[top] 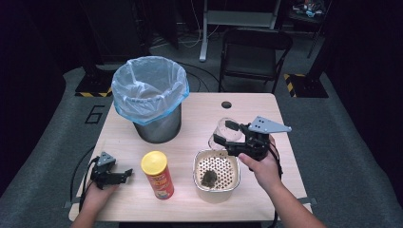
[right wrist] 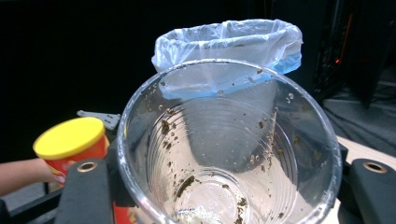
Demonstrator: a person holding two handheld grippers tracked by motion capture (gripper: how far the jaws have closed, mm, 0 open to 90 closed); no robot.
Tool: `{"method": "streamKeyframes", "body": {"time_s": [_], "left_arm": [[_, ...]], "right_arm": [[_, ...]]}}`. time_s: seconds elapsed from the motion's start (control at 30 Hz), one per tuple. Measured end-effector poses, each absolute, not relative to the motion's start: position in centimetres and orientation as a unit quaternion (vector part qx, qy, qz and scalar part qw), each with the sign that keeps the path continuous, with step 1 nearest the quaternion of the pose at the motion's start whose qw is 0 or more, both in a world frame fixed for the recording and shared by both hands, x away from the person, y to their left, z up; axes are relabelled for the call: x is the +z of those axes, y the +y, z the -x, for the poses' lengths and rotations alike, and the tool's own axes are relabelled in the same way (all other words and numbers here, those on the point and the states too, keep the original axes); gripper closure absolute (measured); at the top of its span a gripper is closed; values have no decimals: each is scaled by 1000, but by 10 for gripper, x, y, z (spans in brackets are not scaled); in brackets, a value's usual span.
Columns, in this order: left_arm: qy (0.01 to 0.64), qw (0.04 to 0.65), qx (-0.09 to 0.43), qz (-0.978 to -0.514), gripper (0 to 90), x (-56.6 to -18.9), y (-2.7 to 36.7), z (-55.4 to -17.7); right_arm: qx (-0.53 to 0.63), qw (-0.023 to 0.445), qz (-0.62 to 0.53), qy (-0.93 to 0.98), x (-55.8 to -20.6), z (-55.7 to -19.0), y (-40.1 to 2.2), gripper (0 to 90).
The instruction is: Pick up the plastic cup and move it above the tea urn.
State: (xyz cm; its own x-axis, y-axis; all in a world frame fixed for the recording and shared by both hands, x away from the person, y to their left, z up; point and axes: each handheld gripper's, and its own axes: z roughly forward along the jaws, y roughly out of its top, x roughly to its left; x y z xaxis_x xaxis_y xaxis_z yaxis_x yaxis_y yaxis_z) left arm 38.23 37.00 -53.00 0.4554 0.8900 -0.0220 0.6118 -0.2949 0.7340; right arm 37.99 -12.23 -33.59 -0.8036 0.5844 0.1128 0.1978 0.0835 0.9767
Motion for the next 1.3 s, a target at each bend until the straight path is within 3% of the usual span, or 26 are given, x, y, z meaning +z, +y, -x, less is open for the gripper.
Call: {"method": "streamKeyframes", "body": {"time_s": [0.27, 0.73, 0.97, 1.3], "left_arm": [[482, 347, 201, -779, 123, -530, 370, -382], [482, 347, 201, -779, 123, -530, 370, -382], [482, 347, 201, -779, 123, -530, 370, -382], [483, 347, 200, -779, 123, -530, 370, -382]], "right_arm": [[607, 138, -282, 730, -309, -381, -119, 308], [598, 170, -274, 734, -273, -389, -91, 305], [605, 198, -251, 729, -232, -422, -55, 308], [611, 197, -254, 724, -215, -466, -6, 306]]}}
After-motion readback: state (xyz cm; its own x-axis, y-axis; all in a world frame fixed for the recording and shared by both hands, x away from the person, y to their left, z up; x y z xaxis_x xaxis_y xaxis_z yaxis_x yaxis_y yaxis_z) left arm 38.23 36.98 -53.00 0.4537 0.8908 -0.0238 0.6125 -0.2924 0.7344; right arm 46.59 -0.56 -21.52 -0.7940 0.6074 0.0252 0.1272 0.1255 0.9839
